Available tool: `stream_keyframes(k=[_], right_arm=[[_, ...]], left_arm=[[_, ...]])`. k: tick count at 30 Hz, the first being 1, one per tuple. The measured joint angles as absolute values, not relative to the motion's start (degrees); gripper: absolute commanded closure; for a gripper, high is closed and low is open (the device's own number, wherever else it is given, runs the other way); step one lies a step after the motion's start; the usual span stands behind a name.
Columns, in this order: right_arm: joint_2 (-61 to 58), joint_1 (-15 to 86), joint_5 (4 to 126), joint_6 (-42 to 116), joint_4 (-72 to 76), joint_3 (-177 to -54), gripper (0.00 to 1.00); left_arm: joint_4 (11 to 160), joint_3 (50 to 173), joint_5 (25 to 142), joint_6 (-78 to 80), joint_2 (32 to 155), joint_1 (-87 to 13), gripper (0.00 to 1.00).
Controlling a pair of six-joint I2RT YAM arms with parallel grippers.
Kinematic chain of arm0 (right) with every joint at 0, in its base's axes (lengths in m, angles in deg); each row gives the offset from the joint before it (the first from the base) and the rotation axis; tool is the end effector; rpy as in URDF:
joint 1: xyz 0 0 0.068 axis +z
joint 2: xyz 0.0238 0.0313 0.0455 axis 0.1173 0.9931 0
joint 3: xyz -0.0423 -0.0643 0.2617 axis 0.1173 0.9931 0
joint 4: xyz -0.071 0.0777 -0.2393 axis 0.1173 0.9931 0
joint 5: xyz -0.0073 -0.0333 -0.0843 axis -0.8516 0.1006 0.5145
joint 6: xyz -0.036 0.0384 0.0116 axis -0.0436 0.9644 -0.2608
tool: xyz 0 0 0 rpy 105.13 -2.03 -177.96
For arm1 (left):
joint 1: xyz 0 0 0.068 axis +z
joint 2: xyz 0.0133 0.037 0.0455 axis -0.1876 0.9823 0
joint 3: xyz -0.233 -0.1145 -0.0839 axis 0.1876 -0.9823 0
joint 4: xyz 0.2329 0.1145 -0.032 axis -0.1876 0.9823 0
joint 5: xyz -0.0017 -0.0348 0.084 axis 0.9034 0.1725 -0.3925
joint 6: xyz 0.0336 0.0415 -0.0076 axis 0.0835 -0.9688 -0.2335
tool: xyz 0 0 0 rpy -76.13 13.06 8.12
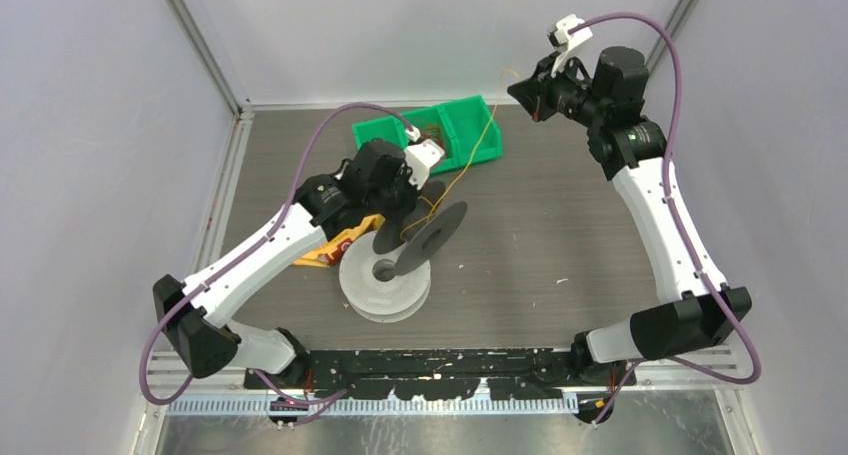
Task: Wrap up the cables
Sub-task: Wrap the cable around the cable reel.
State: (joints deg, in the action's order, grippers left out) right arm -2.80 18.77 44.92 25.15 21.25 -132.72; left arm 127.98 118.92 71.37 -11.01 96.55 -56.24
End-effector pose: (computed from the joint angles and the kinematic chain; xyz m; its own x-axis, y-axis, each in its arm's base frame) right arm 0.2920 0.0790 0.4759 -0.0590 -0.0909 -0.9941 -0.6392 0.7683 -0.0323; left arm 0.2083 -0.2079 0.3689 -0.4315 0.4538 -0.7797 0.6781 0.7332 0.0515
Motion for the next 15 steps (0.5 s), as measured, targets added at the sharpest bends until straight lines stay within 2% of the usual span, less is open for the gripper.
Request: stream_keyframes(k=[8,15], right_arm=[[1.88,14.16,42.89,28.69,18.50,-124.37,1.00],[2.14,13.70,40.66,34.50,13.10,-113.48,0.99]], left_arm=[[137.44,121.36,83.26,-13.99,93.47,-56.24,0.99],[140.04,132.84,87.65,-12.65,89.60,-56.07,1.00]])
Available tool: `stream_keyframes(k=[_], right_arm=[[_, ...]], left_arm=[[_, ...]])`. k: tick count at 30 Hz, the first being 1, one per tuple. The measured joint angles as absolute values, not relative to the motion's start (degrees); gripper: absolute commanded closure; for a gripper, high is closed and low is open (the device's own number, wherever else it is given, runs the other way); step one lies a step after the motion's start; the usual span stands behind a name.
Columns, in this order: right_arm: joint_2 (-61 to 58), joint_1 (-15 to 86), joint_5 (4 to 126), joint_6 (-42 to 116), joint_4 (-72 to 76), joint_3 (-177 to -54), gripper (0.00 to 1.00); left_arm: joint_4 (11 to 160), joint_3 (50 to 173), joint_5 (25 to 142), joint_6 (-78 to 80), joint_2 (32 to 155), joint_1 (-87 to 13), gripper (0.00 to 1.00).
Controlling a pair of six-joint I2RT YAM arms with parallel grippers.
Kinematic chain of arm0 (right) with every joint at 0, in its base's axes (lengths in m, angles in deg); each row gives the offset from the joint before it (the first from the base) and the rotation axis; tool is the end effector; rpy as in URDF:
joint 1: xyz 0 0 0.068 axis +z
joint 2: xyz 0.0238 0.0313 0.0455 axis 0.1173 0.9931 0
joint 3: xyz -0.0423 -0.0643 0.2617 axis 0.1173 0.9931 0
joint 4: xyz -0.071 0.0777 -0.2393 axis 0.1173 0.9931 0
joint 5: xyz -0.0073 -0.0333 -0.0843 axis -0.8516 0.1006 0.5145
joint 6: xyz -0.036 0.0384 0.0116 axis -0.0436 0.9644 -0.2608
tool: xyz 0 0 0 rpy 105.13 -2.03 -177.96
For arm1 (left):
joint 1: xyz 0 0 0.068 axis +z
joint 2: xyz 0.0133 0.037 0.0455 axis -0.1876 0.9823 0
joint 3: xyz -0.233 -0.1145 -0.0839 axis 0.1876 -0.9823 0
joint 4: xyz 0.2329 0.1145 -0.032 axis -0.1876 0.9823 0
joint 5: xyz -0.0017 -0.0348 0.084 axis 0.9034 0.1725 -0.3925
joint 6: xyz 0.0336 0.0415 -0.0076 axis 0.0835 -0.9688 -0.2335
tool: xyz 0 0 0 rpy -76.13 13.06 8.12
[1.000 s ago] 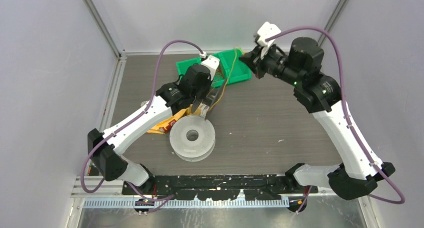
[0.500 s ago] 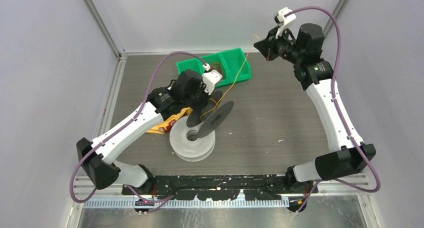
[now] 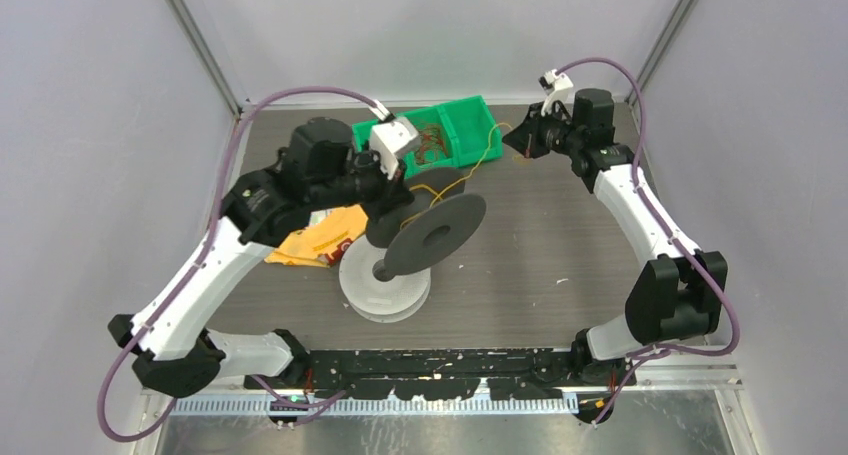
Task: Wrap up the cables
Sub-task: Wrap the cable around the cable reel.
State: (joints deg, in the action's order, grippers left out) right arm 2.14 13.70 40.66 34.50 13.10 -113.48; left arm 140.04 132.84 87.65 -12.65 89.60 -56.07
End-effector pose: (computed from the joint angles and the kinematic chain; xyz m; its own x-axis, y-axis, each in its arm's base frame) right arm 0.3385 0.0602 0.3490 -0.4270 0.0137 -0.9041 -0.5523 0.7878 0.2728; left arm 0.1586 -0.1708 0.4571 -0.3180 0.3760 -0.8704 0.8377 0.5413 -0.0722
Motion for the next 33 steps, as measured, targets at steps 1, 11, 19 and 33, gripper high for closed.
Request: stream_keyframes(k=[1,11,19,33], right_arm=[[2.07,13.72,40.24,35.18,12.47,-112.44,0.99],[-4.44,25.81,41.34,37.21,10.28,-103.30,1.00],[-10.84,35.71,48.50,40.34,4.97,-93.75,0.99],[-17.77,59.07,65.99,42.70,1.89,-88.61,1.00]], left_arm=[[139.76,134.28,87.74,-11.95,89.16,-55.98,0.99],[128.70,140.29,81.88,0.92,86.54,-54.49,1.00],[121.55,136.62,67.50,10.01,85.38,-54.38,0.99],[115.39,124.25,40.29,14.01,84.07,-54.19,0.99]])
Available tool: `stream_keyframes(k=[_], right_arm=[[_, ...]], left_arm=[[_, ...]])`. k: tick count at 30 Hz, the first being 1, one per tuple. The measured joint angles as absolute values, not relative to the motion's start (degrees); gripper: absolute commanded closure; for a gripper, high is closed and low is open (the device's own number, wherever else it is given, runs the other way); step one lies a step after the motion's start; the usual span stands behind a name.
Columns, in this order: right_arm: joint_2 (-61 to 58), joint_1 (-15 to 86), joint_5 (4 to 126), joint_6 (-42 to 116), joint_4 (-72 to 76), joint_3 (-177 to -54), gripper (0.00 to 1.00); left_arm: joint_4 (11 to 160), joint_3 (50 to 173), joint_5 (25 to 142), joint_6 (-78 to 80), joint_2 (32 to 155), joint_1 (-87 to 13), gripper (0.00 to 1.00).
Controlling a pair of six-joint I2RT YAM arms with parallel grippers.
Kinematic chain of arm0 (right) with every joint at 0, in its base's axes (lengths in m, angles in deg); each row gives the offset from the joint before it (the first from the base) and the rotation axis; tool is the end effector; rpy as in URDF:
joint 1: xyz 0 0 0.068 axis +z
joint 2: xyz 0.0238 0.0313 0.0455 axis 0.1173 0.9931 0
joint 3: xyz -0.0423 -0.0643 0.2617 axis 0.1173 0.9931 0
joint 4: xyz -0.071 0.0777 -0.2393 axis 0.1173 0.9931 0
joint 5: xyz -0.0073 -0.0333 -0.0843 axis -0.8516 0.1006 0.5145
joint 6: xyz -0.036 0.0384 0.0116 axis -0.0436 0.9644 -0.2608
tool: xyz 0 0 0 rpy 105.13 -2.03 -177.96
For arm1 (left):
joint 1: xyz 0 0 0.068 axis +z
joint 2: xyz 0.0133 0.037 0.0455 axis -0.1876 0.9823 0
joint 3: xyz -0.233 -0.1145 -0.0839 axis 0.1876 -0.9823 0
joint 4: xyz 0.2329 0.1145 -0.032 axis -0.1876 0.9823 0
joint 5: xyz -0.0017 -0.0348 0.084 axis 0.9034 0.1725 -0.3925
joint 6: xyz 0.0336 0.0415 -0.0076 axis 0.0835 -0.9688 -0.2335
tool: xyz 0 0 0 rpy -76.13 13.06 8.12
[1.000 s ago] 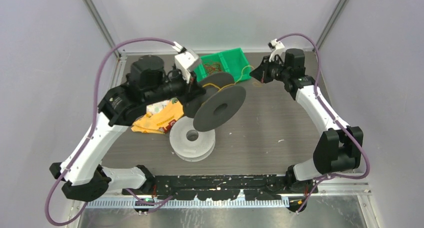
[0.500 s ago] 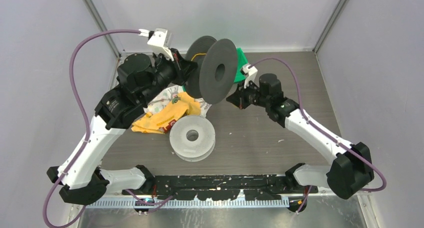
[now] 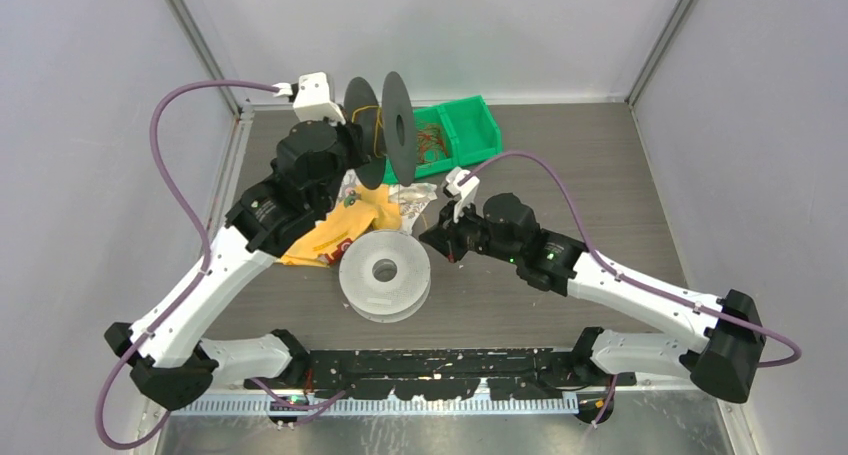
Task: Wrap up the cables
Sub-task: Wrap the cable around the cable reel.
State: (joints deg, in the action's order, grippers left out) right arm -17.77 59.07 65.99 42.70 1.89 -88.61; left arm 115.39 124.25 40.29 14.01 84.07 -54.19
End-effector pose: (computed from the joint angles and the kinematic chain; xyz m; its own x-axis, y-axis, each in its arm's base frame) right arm 0.1583 0.2115 0.3123 -0.3548 -0.1047 -0.9291 -0.7928 0.5604 0.2396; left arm 0.1773 -0.1394 0.4759 -0.1578 -0.3162 -0.9355 0.0933 0.9384 -0.3329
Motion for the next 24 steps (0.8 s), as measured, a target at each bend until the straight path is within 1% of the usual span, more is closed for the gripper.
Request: stream_keyframes(k=[6,10,18,24], right_arm=[[-17.79,65.96,69.57,39.82,8.40,-96.46,0.99],[-17.79,68.58,70.41,36.93,11.61,-102.71,0.99],[-17.71,68.71,75.28,27.44,16.36,-110.73,1.00],[-17.16,66.85,78.75,20.69,17.14,-112.87,1.00]], left_arm=[[113.55,122.39,34.76,12.00,87.59,-54.27,1.00],[112.81,120.77,32.77,9.62,89.75,-54.69,0.99],[112.50,119.75,34.06,5.36,93.54,-56.79,1.00],[112.15,118.24,37.93,1.95,93.95,-60.39,0.99]])
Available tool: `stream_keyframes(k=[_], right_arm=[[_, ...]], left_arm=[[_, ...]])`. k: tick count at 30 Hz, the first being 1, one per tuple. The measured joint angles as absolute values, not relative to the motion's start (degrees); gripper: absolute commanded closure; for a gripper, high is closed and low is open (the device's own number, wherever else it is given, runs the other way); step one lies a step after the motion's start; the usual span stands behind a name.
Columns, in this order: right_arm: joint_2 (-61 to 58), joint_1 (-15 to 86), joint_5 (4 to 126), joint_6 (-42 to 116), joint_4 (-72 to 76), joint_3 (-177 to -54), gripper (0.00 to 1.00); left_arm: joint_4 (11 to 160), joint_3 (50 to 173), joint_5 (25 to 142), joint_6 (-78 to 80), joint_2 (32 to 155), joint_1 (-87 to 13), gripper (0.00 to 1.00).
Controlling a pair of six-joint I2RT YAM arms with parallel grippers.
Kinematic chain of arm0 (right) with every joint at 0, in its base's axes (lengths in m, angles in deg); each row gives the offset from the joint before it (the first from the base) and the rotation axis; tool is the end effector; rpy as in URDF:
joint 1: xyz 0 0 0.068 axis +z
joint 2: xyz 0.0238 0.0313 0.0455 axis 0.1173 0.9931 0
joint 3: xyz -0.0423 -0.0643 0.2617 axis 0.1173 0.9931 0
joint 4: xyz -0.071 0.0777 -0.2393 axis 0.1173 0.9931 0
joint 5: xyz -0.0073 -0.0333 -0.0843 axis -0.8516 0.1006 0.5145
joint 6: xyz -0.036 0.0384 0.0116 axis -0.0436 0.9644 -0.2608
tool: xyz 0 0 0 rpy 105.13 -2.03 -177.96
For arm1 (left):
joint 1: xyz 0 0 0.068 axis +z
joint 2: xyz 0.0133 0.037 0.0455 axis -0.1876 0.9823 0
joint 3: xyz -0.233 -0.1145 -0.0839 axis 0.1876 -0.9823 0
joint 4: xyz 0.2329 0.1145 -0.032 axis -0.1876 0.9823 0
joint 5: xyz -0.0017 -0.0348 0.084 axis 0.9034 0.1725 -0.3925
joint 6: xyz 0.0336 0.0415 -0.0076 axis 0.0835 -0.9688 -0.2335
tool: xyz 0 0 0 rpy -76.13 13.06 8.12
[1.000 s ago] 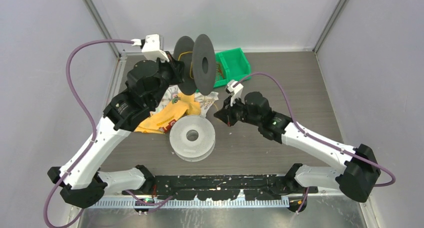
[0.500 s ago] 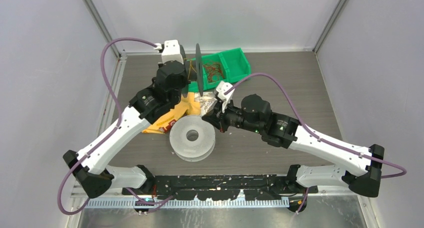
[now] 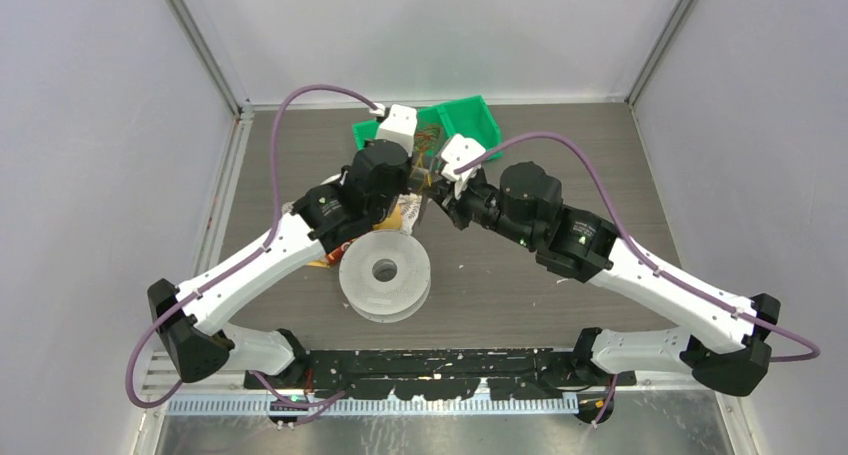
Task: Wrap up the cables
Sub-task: Wrap the cable around the cable reel.
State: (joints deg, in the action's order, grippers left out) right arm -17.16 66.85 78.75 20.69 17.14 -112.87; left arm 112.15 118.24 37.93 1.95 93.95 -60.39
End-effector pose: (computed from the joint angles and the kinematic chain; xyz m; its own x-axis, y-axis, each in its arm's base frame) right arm 0.1293 0.2170 0.4310 0.0628 -0.2168 -0.9742 -0.8066 0.5638 -0.1775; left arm 0.2048 -0.2070 0.4062 -0.2775 0.0642 -0.9586 0.1827 0.9831 0.0129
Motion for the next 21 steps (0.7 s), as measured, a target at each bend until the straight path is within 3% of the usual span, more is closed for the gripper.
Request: stream_keyframes(k=[11,21], right_arm=[[-16.46,56.43,77.92,18.02,17.62,-113.20,1.00],[-18.27,50.11,71.78,15.77,20.40,-112.37,1.00]], left_arm=[[116.26,117.93,52.53,-1.09,93.84,-61.05,0.99],[132.20,130.35,69.60,-8.15,93.88,-61.05,1.00]])
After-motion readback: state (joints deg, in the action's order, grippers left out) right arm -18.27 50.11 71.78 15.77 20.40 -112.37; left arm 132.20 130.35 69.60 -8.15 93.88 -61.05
